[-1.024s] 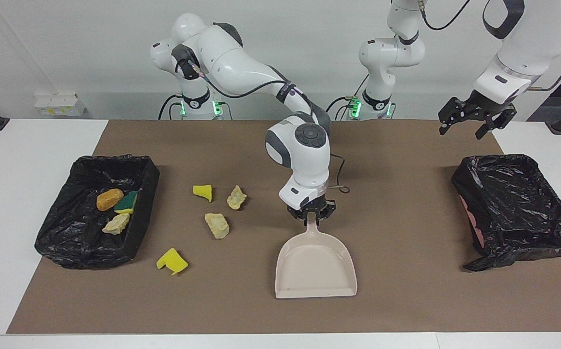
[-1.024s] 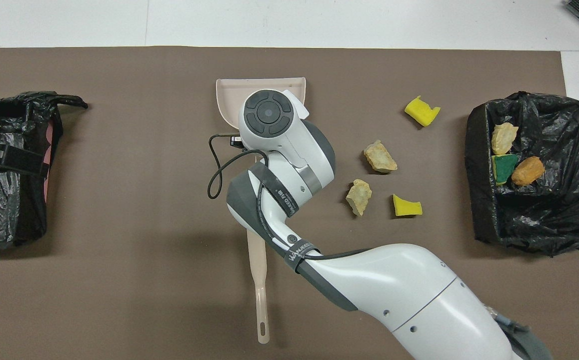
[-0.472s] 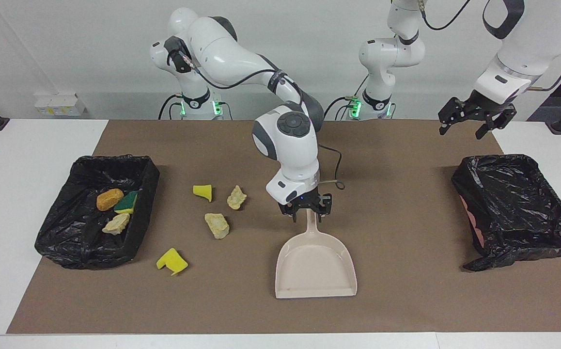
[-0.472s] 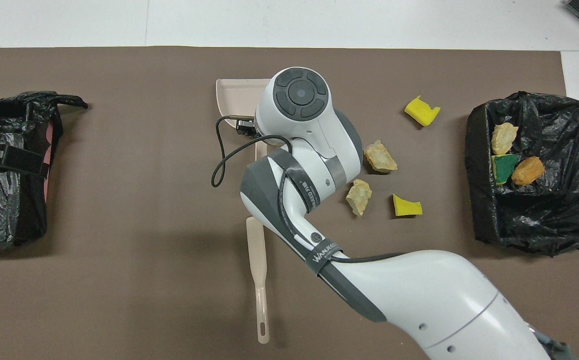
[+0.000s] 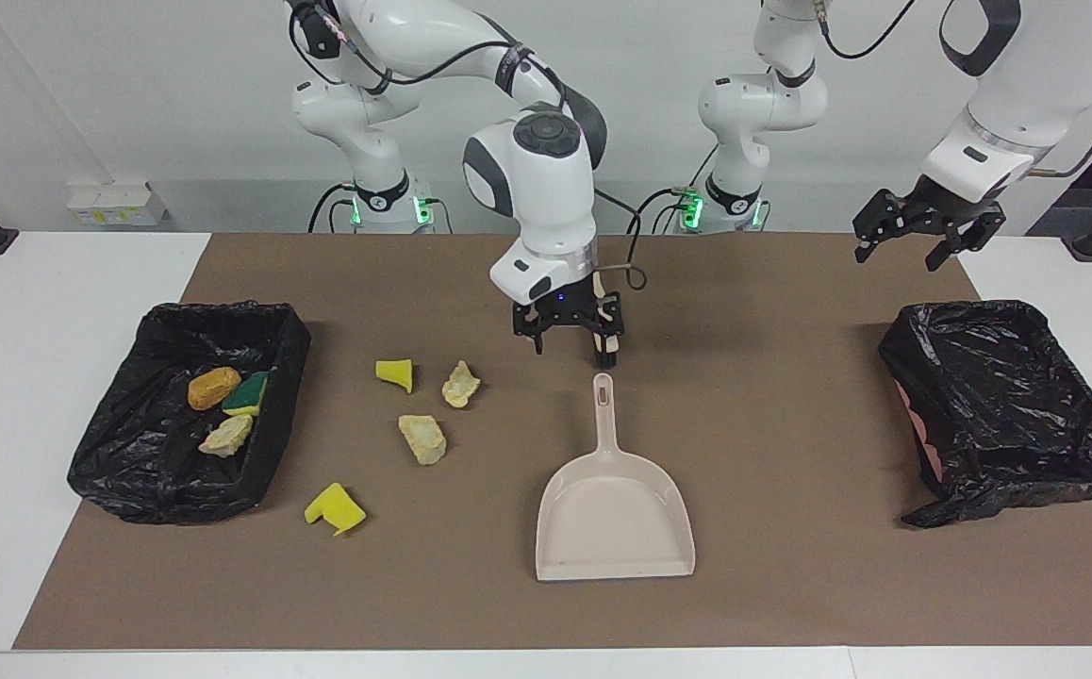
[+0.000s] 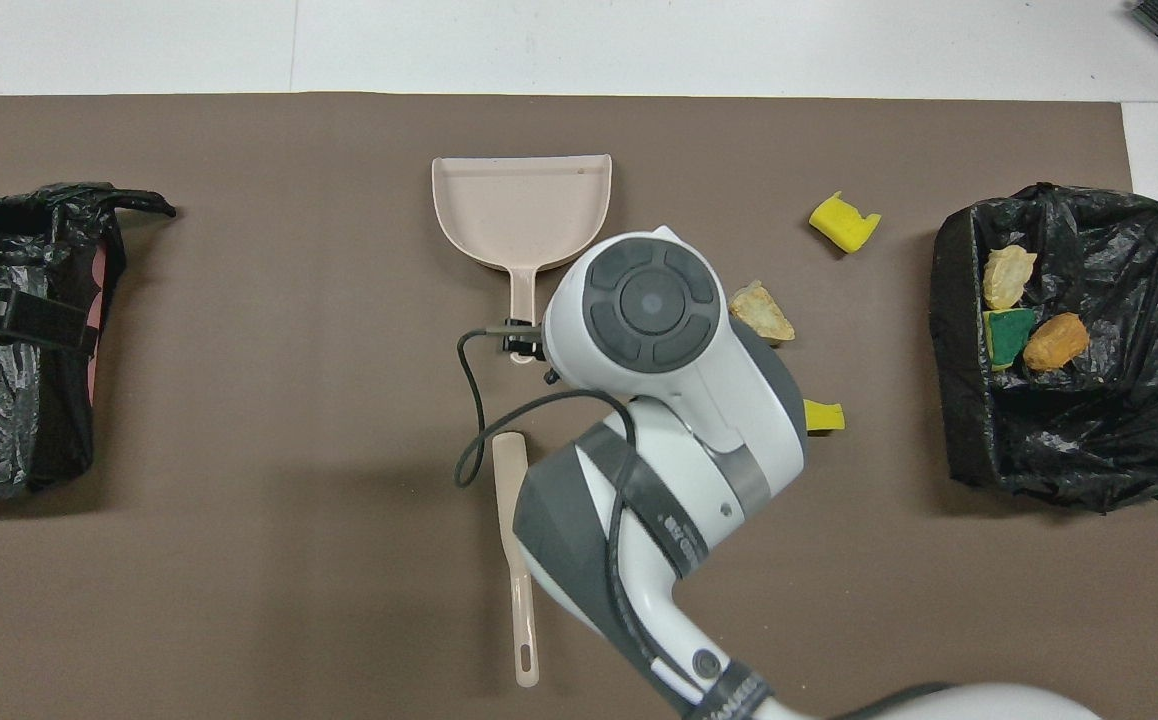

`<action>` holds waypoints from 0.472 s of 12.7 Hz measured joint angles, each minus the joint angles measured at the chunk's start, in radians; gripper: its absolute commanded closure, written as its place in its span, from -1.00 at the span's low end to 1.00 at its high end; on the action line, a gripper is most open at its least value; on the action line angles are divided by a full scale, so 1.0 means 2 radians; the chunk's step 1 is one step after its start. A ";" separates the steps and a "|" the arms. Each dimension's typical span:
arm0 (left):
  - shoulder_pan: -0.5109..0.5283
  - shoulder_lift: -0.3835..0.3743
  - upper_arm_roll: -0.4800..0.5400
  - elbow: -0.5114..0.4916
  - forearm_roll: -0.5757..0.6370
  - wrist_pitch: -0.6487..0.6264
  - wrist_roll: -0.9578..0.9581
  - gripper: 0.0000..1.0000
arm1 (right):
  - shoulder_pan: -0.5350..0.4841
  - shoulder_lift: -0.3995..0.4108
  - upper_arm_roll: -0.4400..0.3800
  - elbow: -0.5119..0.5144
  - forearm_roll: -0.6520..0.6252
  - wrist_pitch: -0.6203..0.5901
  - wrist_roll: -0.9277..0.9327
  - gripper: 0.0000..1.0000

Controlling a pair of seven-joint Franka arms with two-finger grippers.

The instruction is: Sweep and dump trash in bin

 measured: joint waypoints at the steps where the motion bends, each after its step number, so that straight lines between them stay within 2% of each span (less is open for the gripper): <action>1: 0.000 0.000 0.000 0.000 0.000 0.000 0.000 -1.00 | 0.012 -0.023 0.001 -0.036 0.000 0.001 0.006 -1.00; 4: 0.000 0.000 0.000 0.000 0.000 0.000 0.000 -1.00 | 0.053 -0.076 0.003 -0.123 0.007 0.010 0.024 -1.00; 6: 0.000 0.000 0.000 0.000 0.000 0.000 0.000 -1.00 | 0.075 -0.094 0.003 -0.155 0.034 0.017 0.029 -1.00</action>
